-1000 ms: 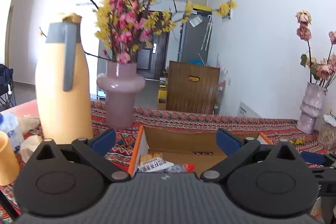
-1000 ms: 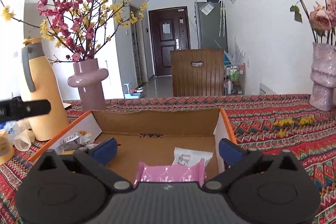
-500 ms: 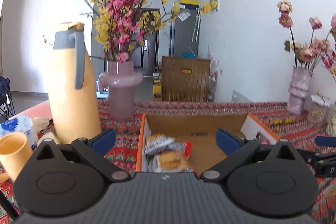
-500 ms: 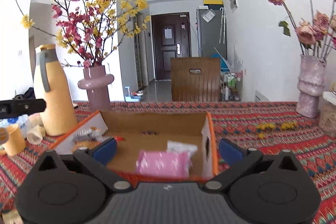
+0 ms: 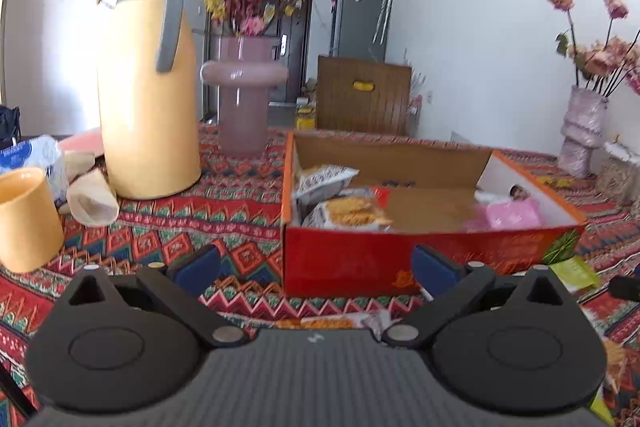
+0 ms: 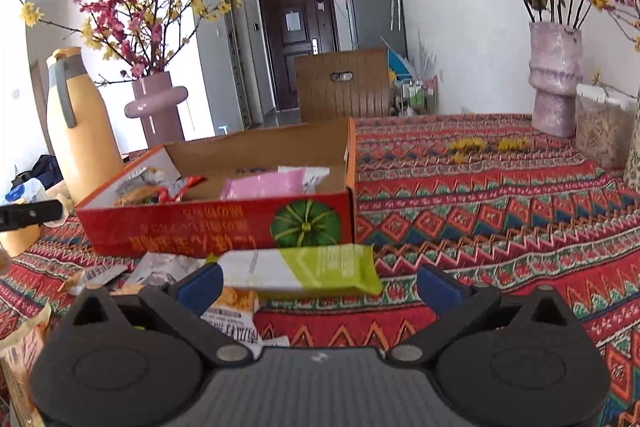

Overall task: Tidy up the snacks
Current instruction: 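Lift both open tools out of the box back toward the snack pile, then grasp the white pumpkin-seed oat crisp packet with the right tool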

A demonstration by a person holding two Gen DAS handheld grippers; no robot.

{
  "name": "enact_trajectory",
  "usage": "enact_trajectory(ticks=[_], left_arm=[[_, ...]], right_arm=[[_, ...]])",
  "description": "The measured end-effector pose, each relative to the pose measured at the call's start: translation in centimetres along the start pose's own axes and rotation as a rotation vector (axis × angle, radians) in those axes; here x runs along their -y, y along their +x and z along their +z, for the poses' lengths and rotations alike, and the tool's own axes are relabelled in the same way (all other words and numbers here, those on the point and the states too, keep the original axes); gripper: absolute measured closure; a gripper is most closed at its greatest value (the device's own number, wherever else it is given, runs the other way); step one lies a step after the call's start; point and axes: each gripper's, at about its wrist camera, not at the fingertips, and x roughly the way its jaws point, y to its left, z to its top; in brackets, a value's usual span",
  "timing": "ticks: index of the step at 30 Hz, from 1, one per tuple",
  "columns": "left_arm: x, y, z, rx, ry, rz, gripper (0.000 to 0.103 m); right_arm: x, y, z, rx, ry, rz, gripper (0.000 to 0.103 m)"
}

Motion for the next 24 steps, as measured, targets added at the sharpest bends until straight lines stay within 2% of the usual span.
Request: enact_trajectory(ticks=[13, 20, 23, 24], left_arm=[[-0.4, -0.4, -0.3, 0.012, -0.021, 0.001, 0.0], [-0.4, -0.5, -0.3, 0.014, -0.025, 0.005, 0.0], [-0.5, -0.7, -0.4, 0.02, -0.032, 0.006, 0.0], [-0.6, -0.7, -0.3, 0.02, -0.035, 0.005, 0.0]], right_arm=[[-0.7, 0.3, -0.5, -0.064, -0.006, 0.012, 0.0], [-1.9, 0.6, -0.4, -0.089, -0.003, 0.066, 0.0], [-2.9, 1.4, 0.2, -0.105, -0.015, 0.099, 0.006], [-3.3, 1.9, 0.4, -0.116, -0.019, 0.116, 0.012]])
